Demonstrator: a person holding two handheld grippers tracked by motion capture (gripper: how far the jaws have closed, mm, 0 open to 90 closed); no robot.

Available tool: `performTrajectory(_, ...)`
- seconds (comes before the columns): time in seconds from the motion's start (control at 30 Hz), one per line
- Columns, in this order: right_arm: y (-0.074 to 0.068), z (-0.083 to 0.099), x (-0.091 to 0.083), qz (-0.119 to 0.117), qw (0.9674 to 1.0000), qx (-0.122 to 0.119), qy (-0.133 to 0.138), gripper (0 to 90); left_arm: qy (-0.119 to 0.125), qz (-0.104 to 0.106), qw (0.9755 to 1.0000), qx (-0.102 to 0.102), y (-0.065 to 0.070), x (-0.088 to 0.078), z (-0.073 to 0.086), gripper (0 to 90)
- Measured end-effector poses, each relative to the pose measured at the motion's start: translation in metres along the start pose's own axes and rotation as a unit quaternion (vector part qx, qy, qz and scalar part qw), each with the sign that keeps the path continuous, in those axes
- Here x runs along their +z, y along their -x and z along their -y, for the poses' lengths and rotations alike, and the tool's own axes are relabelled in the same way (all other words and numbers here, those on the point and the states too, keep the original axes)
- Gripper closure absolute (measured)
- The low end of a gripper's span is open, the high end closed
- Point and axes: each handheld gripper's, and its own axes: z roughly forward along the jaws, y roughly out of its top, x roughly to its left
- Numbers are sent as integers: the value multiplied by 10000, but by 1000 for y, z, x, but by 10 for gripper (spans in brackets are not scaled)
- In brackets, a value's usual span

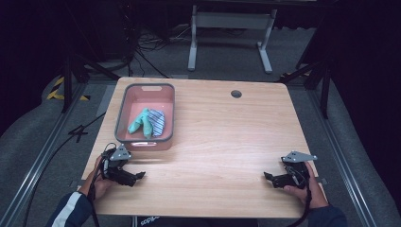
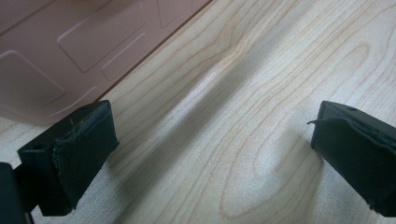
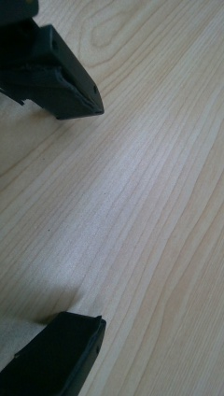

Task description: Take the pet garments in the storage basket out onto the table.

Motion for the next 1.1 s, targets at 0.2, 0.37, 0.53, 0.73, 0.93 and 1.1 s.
performTrajectory(0.2,0,0,0,-11,10000,17,14,10,1,13,10000,10,0,0,0,3)
performTrajectory(0.37,0,0,0,-9,10000,21,23,10,1,8,10000,7,0,0,0,4)
performTrajectory(0.53,0,0,0,3,10000,32,7,10,-61,-40,10000,-24,1,-2,0,8)
performTrajectory(0.73,0,0,0,3,10000,33,7,10,-314,-137,9993,-130,0,-10,-2,87)
performTrajectory(0.93,0,0,0,-1,10000,28,5,10,-425,-78,9990,-133,-4,-23,-1,168)
performTrajectory(1.1,0,0,0,-1,10000,29,5,10,-279,-203,9993,-151,-6,-35,-3,184)
